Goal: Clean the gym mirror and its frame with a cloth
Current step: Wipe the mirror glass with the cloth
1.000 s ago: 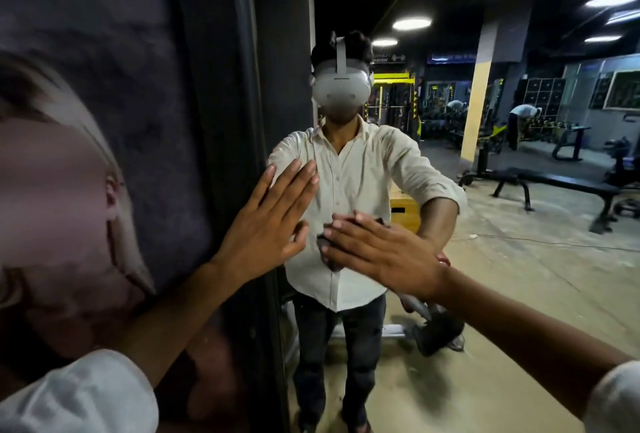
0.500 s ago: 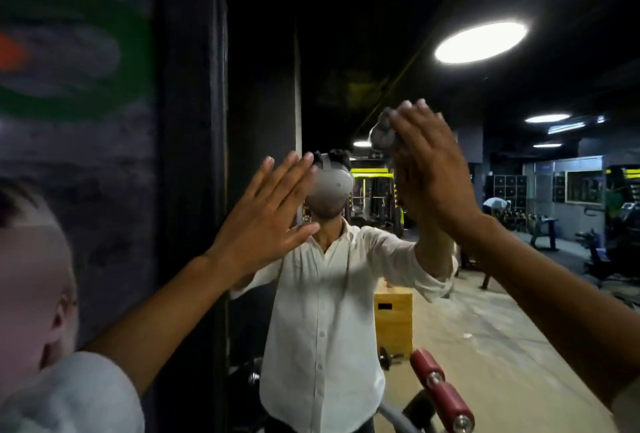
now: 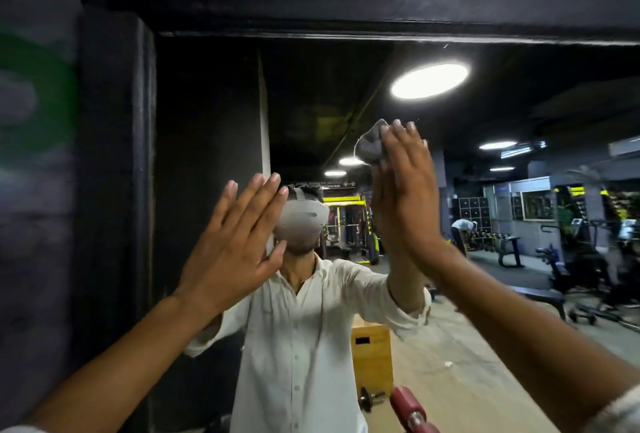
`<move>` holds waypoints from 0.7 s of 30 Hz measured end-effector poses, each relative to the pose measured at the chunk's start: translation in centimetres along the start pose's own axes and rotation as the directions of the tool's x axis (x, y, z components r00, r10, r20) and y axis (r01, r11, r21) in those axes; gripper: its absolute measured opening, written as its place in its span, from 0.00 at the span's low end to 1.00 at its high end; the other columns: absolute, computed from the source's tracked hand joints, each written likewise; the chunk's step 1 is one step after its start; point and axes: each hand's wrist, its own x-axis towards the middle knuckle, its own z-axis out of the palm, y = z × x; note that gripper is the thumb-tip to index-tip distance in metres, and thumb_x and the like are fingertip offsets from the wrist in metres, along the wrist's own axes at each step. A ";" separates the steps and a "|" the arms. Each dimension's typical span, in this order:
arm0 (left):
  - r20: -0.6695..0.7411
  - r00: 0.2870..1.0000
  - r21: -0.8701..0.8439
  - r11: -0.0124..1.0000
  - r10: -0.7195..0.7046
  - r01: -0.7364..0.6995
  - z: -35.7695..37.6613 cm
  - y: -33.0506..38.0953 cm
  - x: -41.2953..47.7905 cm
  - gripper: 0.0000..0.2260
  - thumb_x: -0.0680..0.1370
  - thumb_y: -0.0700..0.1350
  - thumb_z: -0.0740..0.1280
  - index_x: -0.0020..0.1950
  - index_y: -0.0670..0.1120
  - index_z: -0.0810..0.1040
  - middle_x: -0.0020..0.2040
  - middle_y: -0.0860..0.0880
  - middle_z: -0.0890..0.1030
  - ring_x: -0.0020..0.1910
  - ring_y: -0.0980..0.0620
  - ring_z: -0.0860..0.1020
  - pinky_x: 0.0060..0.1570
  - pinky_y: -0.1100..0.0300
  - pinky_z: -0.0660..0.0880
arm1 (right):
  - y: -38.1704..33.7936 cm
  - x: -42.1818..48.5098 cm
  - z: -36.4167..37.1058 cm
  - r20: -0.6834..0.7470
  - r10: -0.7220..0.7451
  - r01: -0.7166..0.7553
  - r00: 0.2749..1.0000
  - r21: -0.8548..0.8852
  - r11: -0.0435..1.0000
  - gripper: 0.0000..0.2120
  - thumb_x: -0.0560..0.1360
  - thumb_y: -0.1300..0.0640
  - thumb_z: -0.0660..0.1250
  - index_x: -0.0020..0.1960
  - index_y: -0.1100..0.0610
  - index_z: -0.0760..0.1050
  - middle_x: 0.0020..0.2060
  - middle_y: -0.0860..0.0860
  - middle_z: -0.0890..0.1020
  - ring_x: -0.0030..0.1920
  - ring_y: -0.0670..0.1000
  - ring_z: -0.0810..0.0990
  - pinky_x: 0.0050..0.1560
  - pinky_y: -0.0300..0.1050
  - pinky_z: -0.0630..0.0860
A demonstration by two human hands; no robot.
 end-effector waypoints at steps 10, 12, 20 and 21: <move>-0.027 0.995 0.011 0.996 0.094 -0.093 0.5 1.0 -2.5 0.35 0.86 0.59 0.57 0.87 0.42 0.54 0.87 0.40 0.51 0.86 0.40 0.52 0.81 0.34 0.58 | 1.5 -2.6 -0.7 0.046 -0.095 0.095 0.994 -0.010 0.995 0.25 0.85 0.64 0.62 0.81 0.56 0.66 0.82 0.53 0.65 0.84 0.51 0.56 0.84 0.58 0.52; -0.047 0.994 0.007 0.995 0.103 -0.103 0.4 1.4 -3.1 0.33 0.87 0.57 0.57 0.87 0.42 0.54 0.87 0.39 0.52 0.86 0.39 0.52 0.81 0.34 0.57 | -0.6 -5.0 0.0 -0.002 0.004 -0.004 1.000 0.037 0.999 0.23 0.87 0.61 0.61 0.82 0.57 0.66 0.82 0.52 0.64 0.84 0.51 0.55 0.83 0.62 0.55; 0.061 0.992 -0.092 0.990 0.112 -0.106 0.5 5.4 -12.2 0.32 0.86 0.52 0.59 0.87 0.42 0.53 0.87 0.39 0.53 0.86 0.37 0.53 0.82 0.34 0.54 | -4.7 -29.8 -0.2 0.629 -0.556 0.630 0.544 0.131 0.765 0.26 0.85 0.62 0.58 0.83 0.59 0.61 0.83 0.58 0.61 0.84 0.59 0.56 0.83 0.60 0.54; 0.068 0.992 -0.095 0.990 0.106 -0.100 0.5 5.8 -13.2 0.32 0.86 0.51 0.58 0.87 0.42 0.53 0.86 0.39 0.53 0.85 0.37 0.54 0.82 0.34 0.54 | -4.4 -29.7 -0.7 0.649 -0.604 0.699 0.463 0.152 0.699 0.25 0.87 0.59 0.54 0.84 0.58 0.60 0.83 0.57 0.60 0.84 0.59 0.56 0.84 0.59 0.51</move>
